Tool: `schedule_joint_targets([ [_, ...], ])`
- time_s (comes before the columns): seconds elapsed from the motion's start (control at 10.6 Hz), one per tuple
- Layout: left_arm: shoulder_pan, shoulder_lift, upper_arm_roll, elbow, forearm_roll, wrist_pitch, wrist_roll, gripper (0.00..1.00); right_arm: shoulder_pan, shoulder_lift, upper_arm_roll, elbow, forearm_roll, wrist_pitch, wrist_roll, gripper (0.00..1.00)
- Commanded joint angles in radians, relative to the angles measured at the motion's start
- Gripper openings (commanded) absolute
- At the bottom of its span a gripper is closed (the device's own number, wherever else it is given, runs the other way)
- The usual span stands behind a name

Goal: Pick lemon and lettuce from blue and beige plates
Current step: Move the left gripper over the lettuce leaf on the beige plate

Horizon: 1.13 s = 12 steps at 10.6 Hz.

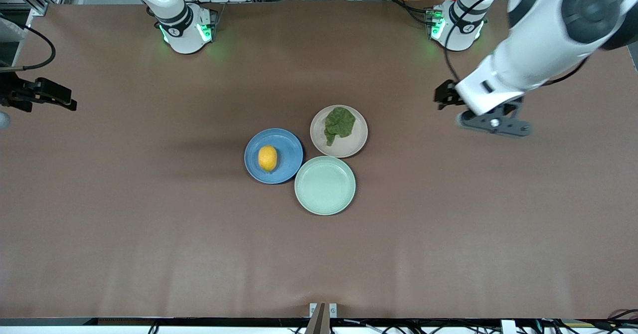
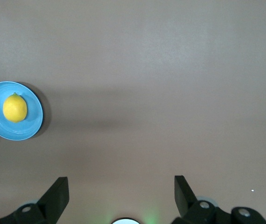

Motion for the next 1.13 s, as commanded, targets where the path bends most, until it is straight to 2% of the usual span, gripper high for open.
schedule_joint_targets([
  [0.0,-0.082,0.05,-0.001,0.0,-0.015,0.05,-0.122,1.0,-0.016,-0.003,0.007,-0.002,-0.006,-0.009,0.003,1.0],
  [0.47,-0.24,0.194,-0.012,0.003,0.004,0.172,-0.376,1.0,-0.011,0.011,0.007,-0.01,0.005,-0.006,-0.029,1.0],
  [1.03,-0.327,0.332,-0.016,-0.019,0.001,0.356,-0.413,1.0,0.018,0.085,0.012,-0.062,0.065,0.081,-0.015,1.0],
])
